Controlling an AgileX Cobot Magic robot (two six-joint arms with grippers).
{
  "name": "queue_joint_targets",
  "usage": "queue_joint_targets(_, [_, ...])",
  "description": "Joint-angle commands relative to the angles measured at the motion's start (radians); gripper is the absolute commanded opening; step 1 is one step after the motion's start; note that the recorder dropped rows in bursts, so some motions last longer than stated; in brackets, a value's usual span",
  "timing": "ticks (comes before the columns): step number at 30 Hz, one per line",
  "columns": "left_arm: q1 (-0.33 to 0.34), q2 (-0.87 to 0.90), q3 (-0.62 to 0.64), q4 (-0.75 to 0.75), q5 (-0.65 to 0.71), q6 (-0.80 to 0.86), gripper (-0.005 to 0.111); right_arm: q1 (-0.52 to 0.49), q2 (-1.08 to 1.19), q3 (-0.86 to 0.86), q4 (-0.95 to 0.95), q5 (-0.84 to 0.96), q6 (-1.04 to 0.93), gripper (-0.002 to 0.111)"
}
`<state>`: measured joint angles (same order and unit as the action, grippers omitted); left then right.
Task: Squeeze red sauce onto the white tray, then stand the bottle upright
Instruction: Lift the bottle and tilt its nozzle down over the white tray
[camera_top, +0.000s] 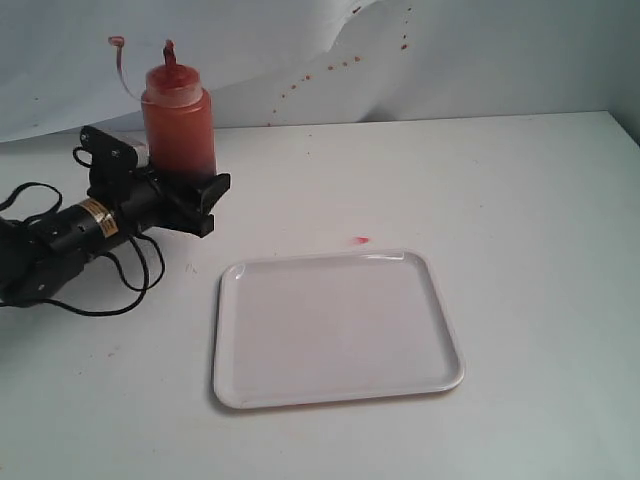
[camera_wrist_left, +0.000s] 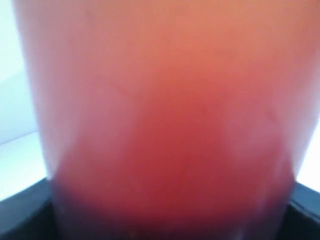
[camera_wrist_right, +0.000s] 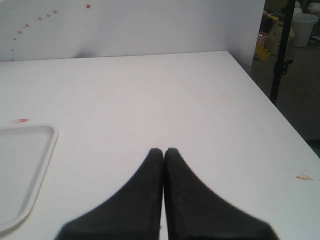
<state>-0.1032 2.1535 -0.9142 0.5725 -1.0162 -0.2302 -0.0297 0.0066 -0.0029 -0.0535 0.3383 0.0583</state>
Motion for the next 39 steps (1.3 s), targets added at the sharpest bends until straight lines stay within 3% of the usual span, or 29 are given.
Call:
queue_joint_targets(1, [0.0,-0.207,0.095,0.091,-0.056,0.028,0.0,0.0,-0.007,0.003,0.006,-0.002,0.002,0.0])
queue_joint_targets(6, [-0.002,-0.43,0.179,0.213,0.005,0.017,0.0,0.0,-0.007,0.003,0.006,-0.002,0.002,0.0])
queue_joint_targets(17, [-0.002,-0.792,0.229,0.47,0.422,-0.246,0.0,0.0,-0.007,0.003,0.006,-0.002,0.002,0.0])
queue_joint_targets(24, [-0.002,-0.962,0.229,0.909,0.49,-0.525,0.0,0.0,-0.007,0.003,0.006,-0.002,0.002,0.0])
queue_joint_targets(29, [-0.002,-1.036,0.229,1.131,0.501,-0.641,0.0,0.0,-0.007,0.003,0.006,-0.002,0.002,0.0])
queue_joint_targets(35, [-0.002,-1.053,0.224,1.15,0.509,-0.657,0.0,0.0,-0.007,0.003,-0.144,-0.101,-0.008,0.0])
queue_joint_targets(39, [-0.027,-1.019,0.222,1.159,0.603,-0.647,0.0,0.0,-0.007,0.003,0.033,-0.368,0.028,0.0])
